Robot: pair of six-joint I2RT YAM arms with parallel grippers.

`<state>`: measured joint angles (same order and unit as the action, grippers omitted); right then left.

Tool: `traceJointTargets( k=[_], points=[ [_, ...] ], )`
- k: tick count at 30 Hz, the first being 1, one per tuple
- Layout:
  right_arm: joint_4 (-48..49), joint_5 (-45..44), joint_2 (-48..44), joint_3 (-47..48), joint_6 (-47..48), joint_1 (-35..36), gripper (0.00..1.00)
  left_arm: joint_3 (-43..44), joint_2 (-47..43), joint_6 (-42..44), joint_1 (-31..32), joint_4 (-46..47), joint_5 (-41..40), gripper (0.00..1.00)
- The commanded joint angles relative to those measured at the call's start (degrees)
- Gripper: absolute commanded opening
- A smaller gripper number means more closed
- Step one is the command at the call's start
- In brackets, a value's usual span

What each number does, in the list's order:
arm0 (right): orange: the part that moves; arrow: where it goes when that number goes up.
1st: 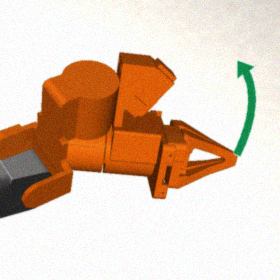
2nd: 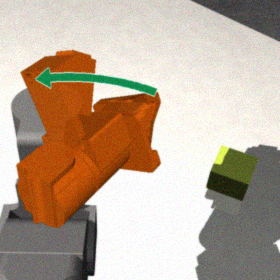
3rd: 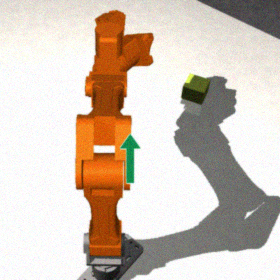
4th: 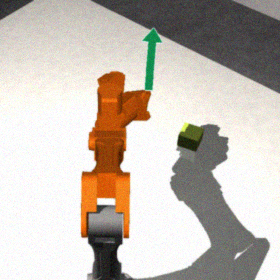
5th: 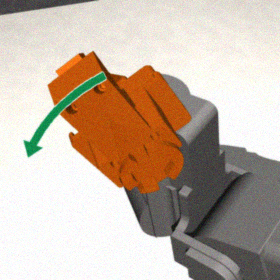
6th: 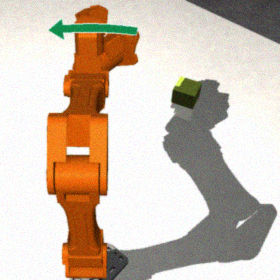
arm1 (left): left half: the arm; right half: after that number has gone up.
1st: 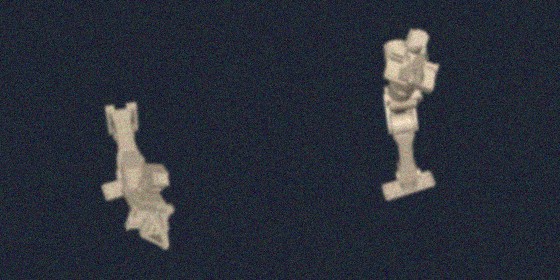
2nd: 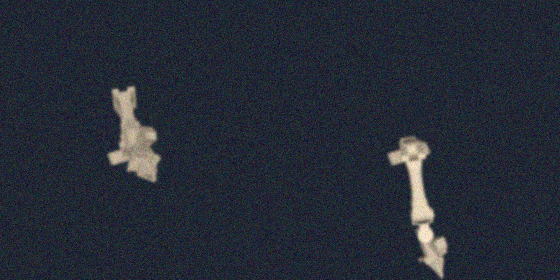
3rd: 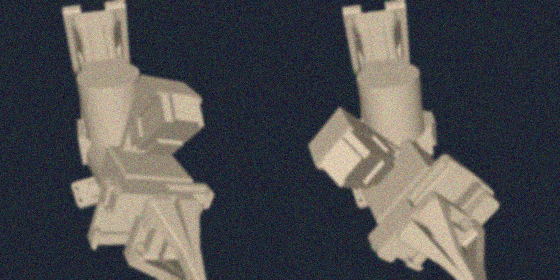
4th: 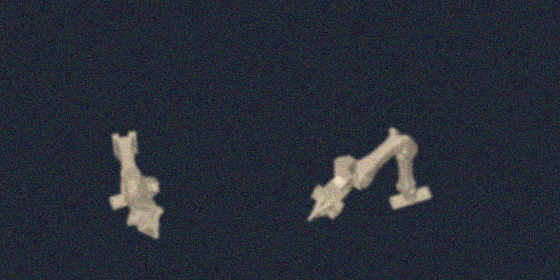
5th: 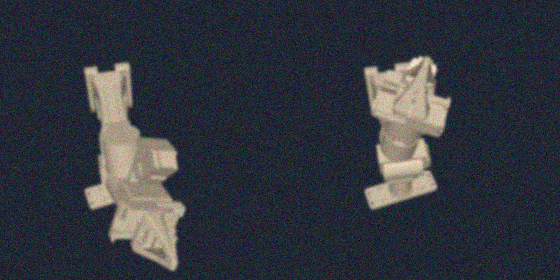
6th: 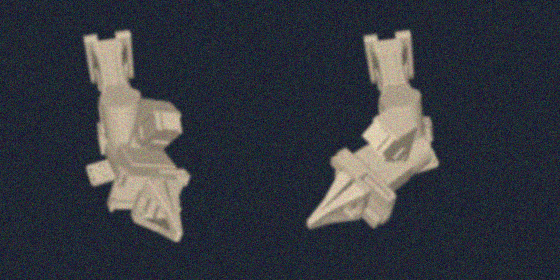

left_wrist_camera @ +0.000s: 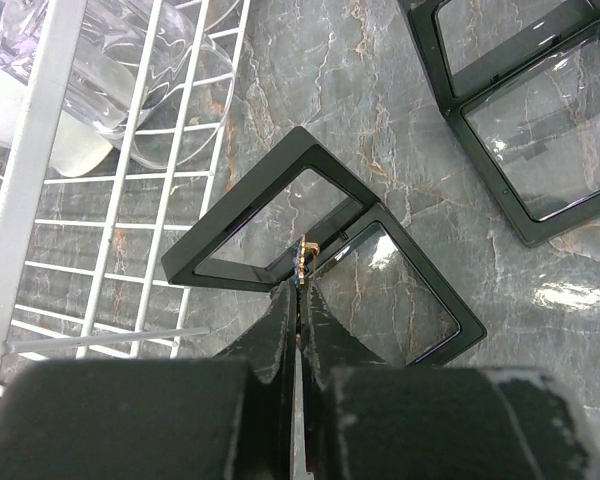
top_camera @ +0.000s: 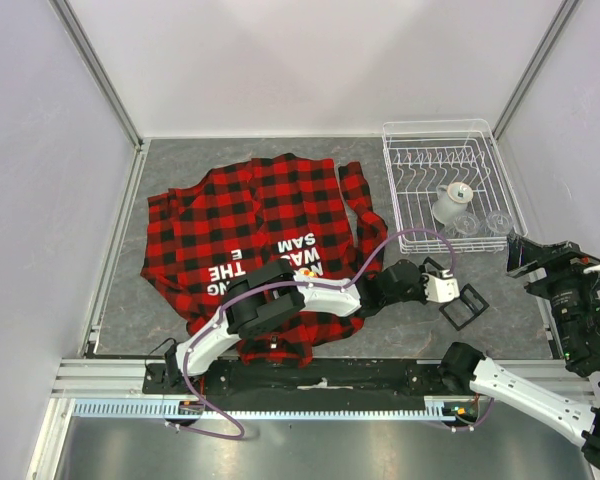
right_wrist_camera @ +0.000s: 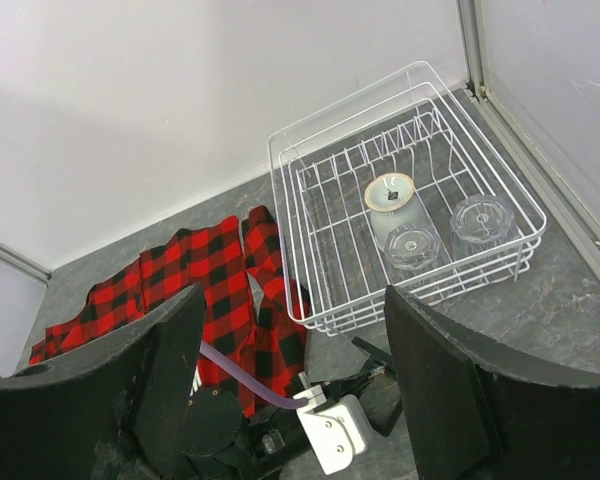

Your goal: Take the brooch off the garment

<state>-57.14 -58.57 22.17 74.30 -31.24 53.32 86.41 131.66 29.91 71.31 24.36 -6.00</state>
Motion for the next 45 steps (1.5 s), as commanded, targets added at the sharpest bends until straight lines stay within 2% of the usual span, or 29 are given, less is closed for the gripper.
traceJointTargets(
  k=[1, 20, 31, 40, 42, 43, 45],
  points=[
    [-0.3, -0.8, -0.5, 0.9, 0.5, 0.5, 0.80, 2.1, 0.4, 2.3, -0.1, 1.0, -1.4, 0.05],
    [-0.2, -1.4, 0.3, 0.2, -0.1, 1.8, 0.80, 2.0, -0.1, 1.6, -0.1, 0.0, -0.2, 0.11],
    [-0.2, -1.6, 0.4, -0.5, -0.8, 2.3, 0.80, 1.1, -1.1, -0.8, -0.1, -0.9, 1.1, 0.20],
    [-0.2, -1.2, 0.5, -1.1, -1.4, 2.5, 0.80, -0.3, -4.3, -3.8, 0.1, -1.3, 4.8, 0.30],
    [-0.3, -0.9, 0.7, -1.2, -1.4, 2.6, 0.80, -1.4, -5.2, -4.4, 0.0, -1.6, 5.7, 0.36],
    [-0.4, -0.8, 0.8, -1.1, -1.5, 2.6, 0.80, -2.1, -6.3, -5.4, 0.0, -1.9, 7.8, 0.43],
    [-0.7, -0.7, 0.9, -1.3, -1.7, 2.6, 0.80, -3.3, -7.5, -6.3, 0.0, -2.0, 9.1, 0.45]
  ],
)
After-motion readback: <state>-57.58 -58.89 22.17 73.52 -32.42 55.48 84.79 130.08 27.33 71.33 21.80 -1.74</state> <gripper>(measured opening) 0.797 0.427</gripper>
